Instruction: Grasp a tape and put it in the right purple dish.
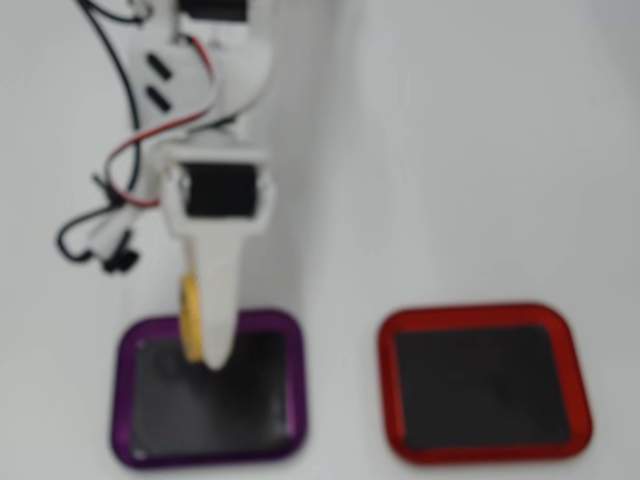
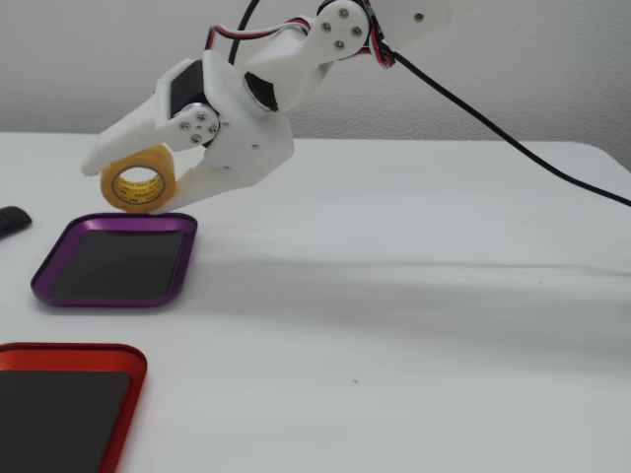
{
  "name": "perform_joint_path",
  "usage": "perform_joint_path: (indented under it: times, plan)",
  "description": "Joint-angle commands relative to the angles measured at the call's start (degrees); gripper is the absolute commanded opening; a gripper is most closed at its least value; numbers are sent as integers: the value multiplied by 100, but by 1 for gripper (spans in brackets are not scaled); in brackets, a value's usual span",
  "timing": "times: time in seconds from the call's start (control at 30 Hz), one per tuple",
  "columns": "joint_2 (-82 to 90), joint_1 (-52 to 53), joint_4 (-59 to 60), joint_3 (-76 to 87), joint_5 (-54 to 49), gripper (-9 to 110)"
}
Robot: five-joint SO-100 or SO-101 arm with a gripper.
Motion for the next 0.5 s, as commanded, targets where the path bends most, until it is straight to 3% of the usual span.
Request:
perform_joint_path:
  times: [0.0,0.27,0.47]
  plan:
    - [158,-44,387,-220,26,13]
    - [571,-53,1538,-264,44,21]
    - [1099,-44,2118,-264,809,29]
